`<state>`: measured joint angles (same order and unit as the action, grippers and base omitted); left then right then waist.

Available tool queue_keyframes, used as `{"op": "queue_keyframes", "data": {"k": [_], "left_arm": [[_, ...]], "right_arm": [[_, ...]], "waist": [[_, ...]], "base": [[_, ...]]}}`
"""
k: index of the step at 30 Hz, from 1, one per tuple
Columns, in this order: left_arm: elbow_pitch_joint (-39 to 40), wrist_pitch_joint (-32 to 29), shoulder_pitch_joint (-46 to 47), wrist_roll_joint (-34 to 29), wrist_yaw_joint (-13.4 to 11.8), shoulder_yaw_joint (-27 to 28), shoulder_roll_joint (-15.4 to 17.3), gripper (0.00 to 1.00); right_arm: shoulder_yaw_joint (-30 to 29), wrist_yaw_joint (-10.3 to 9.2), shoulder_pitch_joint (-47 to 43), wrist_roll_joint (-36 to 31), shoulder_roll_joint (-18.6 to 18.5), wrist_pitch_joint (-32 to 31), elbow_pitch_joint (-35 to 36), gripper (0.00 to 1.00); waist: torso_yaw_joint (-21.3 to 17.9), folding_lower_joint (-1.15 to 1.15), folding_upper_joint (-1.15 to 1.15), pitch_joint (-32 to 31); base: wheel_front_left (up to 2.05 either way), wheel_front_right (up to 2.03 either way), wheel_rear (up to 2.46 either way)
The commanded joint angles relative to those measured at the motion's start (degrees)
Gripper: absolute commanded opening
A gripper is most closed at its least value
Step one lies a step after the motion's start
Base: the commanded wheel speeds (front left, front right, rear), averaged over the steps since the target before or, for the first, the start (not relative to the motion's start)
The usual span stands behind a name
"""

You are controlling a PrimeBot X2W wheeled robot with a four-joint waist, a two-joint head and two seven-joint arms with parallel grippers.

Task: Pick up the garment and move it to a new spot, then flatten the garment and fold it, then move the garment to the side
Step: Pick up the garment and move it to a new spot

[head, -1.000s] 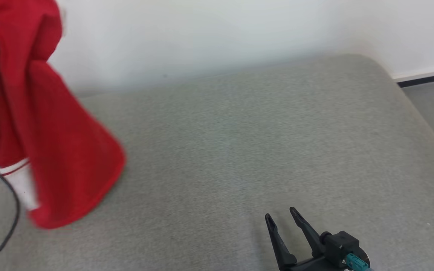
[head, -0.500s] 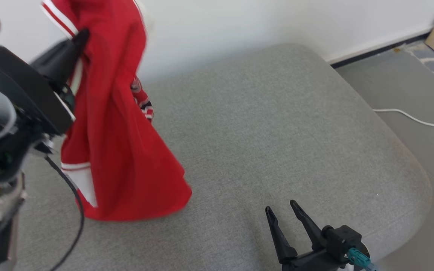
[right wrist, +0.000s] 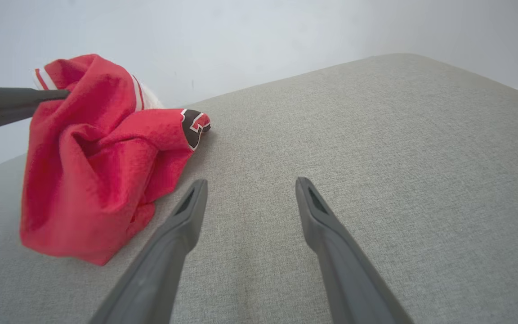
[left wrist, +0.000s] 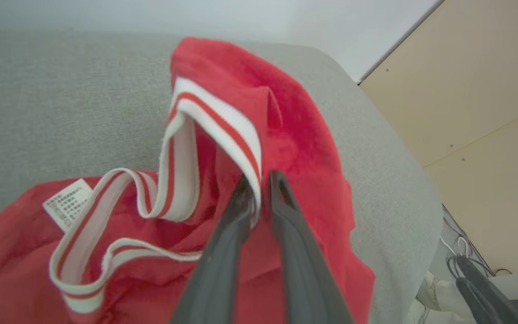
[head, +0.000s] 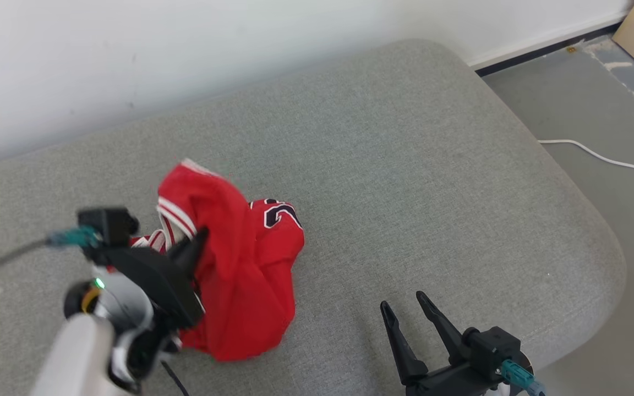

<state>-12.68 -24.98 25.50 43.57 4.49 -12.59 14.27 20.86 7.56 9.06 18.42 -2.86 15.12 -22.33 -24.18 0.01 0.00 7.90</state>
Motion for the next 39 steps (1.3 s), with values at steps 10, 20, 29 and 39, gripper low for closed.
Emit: {"op": "queue_keyframes", "data": {"k": [10, 20, 29, 39], "left_arm": [[-8.50, 17.84, -8.69, -2.29, 0.72, -1.40, -7.89, 1.00], [-2.92, 38.96, -18.95, -4.17, 2.36, 2.09, -8.38, 1.00], [6.90, 40.18, -30.68, -15.13, 2.78, 12.00, -9.37, 1.00], [9.69, 40.20, -38.36, -22.89, 3.01, 17.17, -10.30, 1.00]], "right_arm": [[-1.58, -0.13, -1.91, -3.08, -0.05, 0.04, -1.84, 1.00], [-6.85, -0.13, -4.16, -7.42, -0.08, -0.05, -1.95, 1.00], [-11.12, -0.13, -6.67, -9.62, -1.31, -0.31, -0.11, 1.00], [-12.70, -0.13, -9.37, -10.78, -2.01, -1.50, 3.42, 1.00]], "waist": [[2.77, -0.01, 0.00, -4.87], [8.76, -0.01, 0.00, -8.30], [14.71, -0.01, 0.00, -9.30], [18.93, -0.01, 0.00, -10.53]], "base": [[0.00, 0.00, 0.00], [0.00, 0.00, 0.00], [0.00, 0.00, 0.00], [0.00, 0.00, 0.00]]}}
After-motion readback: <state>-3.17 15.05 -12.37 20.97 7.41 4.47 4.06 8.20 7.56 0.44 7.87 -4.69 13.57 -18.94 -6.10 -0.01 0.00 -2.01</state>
